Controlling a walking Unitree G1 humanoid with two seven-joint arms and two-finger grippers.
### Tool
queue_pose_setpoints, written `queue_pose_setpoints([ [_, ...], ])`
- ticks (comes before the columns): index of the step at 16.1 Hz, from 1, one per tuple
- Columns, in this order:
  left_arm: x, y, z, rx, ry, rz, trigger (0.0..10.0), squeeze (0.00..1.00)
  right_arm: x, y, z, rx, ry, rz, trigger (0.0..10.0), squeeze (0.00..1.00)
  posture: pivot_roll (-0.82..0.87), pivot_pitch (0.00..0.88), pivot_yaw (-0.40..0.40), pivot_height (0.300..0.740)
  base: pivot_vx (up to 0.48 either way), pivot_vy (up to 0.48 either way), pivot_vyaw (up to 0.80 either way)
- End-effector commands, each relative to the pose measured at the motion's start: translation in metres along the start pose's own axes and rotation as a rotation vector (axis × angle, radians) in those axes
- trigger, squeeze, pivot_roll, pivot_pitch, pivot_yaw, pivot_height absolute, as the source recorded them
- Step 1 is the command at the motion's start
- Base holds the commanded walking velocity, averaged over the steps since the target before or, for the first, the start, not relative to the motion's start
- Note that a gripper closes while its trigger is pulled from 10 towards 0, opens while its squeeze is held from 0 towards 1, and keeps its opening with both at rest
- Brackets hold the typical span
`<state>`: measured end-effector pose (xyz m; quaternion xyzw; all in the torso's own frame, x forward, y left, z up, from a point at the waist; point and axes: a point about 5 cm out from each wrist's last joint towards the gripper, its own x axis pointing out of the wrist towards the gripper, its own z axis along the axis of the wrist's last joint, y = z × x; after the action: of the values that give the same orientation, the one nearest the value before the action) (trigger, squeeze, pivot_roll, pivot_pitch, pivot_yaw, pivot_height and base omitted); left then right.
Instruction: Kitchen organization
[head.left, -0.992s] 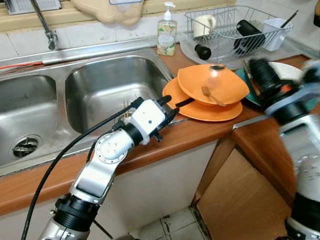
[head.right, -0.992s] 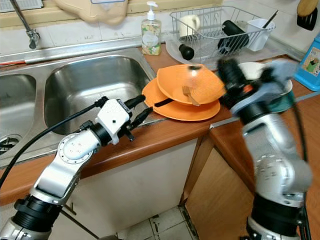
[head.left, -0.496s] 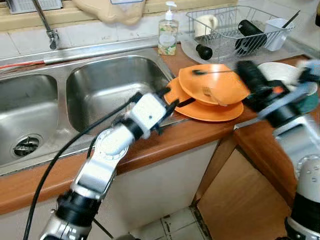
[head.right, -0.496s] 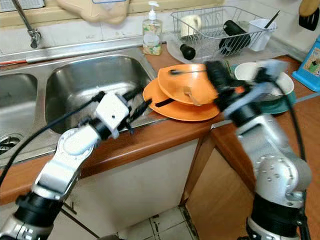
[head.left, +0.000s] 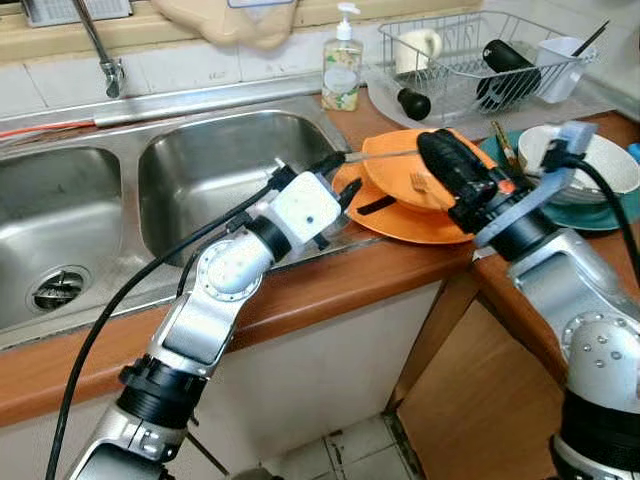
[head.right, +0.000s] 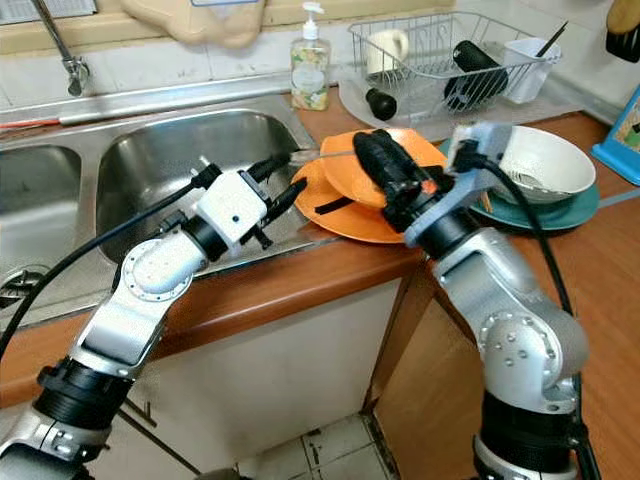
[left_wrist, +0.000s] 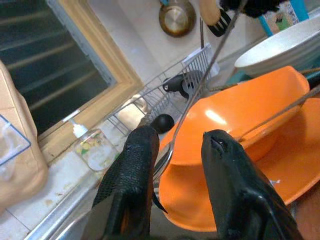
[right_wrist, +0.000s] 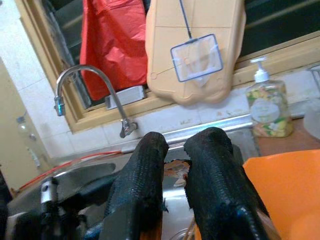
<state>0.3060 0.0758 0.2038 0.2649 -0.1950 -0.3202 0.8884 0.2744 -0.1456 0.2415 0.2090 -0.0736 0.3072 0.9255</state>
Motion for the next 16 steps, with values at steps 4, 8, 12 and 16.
queue_pose_setpoints([
  [4,0.010,-0.002,0.003,0.022,-0.019,-0.019,10.0,0.00,0.001,0.017,-0.010,0.013,0.029,0.047,0.0,0.00,-0.16,0.000,0.047,0.740,0.000,0.000,0.00],
  [8,0.011,-0.003,0.000,0.027,-0.007,-0.020,10.0,0.00,0.003,0.023,-0.016,0.017,0.048,0.069,0.0,0.00,-0.16,0.000,0.048,0.740,0.000,0.000,0.00],
  [12,0.010,0.000,-0.004,0.036,0.011,-0.017,0.0,0.00,0.004,0.023,-0.016,0.013,0.043,0.064,0.0,0.00,-0.16,0.000,0.051,0.740,0.000,0.000,0.00],
  [16,0.010,0.002,-0.007,0.055,0.032,0.000,0.0,0.00,0.004,0.021,-0.016,0.006,0.040,0.053,0.0,0.00,-0.16,0.000,0.050,0.740,0.000,0.000,0.00],
])
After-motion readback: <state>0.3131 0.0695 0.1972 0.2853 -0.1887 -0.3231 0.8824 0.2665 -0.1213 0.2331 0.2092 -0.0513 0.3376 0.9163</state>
